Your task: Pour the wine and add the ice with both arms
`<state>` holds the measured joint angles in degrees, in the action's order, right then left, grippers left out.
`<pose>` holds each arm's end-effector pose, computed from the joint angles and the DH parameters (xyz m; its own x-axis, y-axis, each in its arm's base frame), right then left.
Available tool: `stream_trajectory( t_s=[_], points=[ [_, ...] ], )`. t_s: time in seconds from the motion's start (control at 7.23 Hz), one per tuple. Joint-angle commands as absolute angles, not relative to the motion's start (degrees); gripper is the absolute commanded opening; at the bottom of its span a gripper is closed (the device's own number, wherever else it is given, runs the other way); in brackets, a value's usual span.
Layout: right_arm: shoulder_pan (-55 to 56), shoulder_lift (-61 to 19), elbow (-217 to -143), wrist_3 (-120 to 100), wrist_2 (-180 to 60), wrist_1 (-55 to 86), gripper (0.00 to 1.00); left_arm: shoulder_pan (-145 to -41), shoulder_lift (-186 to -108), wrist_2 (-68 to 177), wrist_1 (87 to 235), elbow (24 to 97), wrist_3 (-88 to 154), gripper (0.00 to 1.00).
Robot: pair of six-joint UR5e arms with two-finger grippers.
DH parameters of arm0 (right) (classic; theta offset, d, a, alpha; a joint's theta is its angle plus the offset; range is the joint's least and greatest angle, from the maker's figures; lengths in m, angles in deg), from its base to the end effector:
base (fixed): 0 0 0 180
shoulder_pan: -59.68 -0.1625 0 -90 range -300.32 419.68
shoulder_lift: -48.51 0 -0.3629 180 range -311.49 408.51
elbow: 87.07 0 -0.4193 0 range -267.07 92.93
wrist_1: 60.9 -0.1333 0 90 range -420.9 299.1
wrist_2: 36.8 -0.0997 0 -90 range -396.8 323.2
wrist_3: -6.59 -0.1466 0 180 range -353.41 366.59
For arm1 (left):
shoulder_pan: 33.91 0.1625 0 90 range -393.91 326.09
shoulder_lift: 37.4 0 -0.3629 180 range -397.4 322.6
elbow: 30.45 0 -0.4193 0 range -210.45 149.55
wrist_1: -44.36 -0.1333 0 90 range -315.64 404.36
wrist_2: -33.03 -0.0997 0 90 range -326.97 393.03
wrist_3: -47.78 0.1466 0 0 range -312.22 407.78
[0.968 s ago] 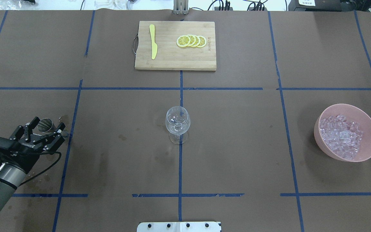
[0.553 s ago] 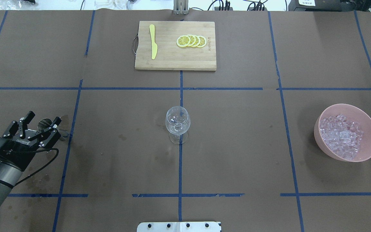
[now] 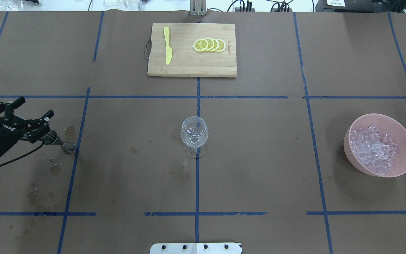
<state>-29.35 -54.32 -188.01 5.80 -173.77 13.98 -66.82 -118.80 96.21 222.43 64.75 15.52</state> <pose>0.0184 -0.4588 0.6047 0.6796 -0.1654 0.7147 0.0071 0.9757 0.2190 0.3146 -0.4412 0.4591 0.7706 0.4002 -0.4960 0.3942 0.3123 0.8643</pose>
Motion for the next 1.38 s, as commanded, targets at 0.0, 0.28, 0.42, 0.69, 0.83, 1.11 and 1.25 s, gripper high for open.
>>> stream_trajectory(
  t_s=[0.0,0.28,0.42,0.69,0.83,1.11,1.25],
  points=[
    [-29.4,-54.5,-188.1,5.8,-174.1,14.0,1.0,-86.3,-122.2,118.8,209.7,64.9,21.0,1.0],
    [-29.4,-54.5,-188.0,5.8,-174.1,14.0,1.0,-103.2,-132.0,137.5,189.5,65.1,35.8,1.0],
    [-29.4,-54.5,-187.9,5.8,-174.1,14.0,1.0,-108.0,-133.1,142.5,182.9,65.1,36.4,1.0],
    [-29.4,-54.6,-188.1,5.8,-174.3,14.0,1.0,-111.1,-130.1,145.4,175.0,64.7,40.0,1.0],
    [-29.4,-54.6,-188.0,5.8,-174.4,14.0,1.0,-114.8,-130.8,152.8,160.0,64.8,40.6,1.0],
    [-29.4,-54.5,-188.1,5.8,-174.4,14.0,1.0,-119.8,-132.5,155.4,138.9,65.1,49.3,1.0],
    [-29.4,-54.4,-188.1,5.8,-174.4,14.0,1.0,-122.4,-129.2,160.2,136.9,65.1,55.1,1.0]
  ],
)
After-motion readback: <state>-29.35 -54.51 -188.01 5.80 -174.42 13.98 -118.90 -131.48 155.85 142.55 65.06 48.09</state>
